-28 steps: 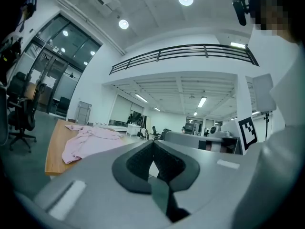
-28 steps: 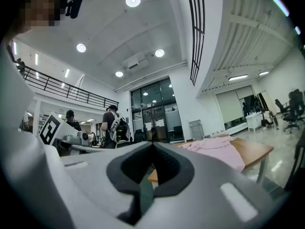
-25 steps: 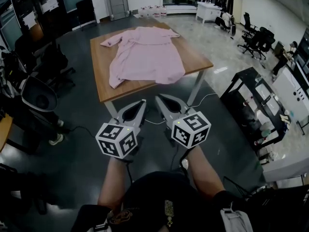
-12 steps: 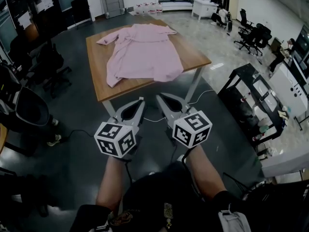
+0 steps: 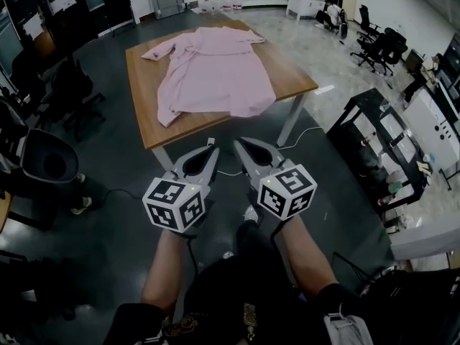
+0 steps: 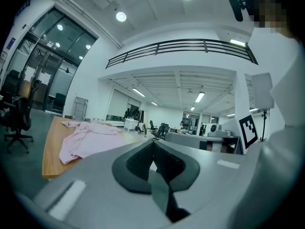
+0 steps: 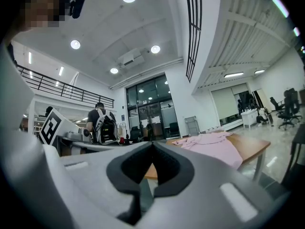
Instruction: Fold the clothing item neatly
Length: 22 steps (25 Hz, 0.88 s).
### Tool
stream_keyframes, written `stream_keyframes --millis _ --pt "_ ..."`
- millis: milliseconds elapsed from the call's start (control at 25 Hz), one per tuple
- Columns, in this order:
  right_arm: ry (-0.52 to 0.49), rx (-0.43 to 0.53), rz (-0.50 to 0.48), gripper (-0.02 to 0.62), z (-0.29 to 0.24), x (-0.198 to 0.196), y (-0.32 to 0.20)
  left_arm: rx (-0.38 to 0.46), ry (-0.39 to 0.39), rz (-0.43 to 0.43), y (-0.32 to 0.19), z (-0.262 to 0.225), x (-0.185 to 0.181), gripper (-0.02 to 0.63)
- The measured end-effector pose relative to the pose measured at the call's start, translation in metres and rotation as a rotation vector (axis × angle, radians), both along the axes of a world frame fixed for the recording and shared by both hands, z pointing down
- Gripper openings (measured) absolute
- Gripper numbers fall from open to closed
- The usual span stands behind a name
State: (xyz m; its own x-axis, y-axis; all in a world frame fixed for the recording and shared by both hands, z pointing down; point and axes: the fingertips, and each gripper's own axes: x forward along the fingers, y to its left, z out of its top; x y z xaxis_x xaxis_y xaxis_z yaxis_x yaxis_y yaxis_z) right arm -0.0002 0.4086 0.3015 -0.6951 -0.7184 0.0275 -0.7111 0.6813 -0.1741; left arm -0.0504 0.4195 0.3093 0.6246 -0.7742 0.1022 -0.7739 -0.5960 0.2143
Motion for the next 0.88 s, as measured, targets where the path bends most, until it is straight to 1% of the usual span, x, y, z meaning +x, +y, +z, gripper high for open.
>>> stream_keyframes --millis 320,680,880 --pt "-0.013 -0.024 -0.007 0.003 0.009 0.002 -0.049 -0.023 -0.008 -0.010 -0.048 0.011 0.000 0.008" --pt "-0.014 -0.046 -0.027 0.003 0.019 0.006 -0.133 -0.048 -0.011 -0.021 -0.132 0.022 0.006 0.008" --pt "-0.018 -0.053 -0.044 0.003 0.020 0.014 -0.186 -0.059 -0.013 -0.039 -0.186 0.023 0.014 0.008"
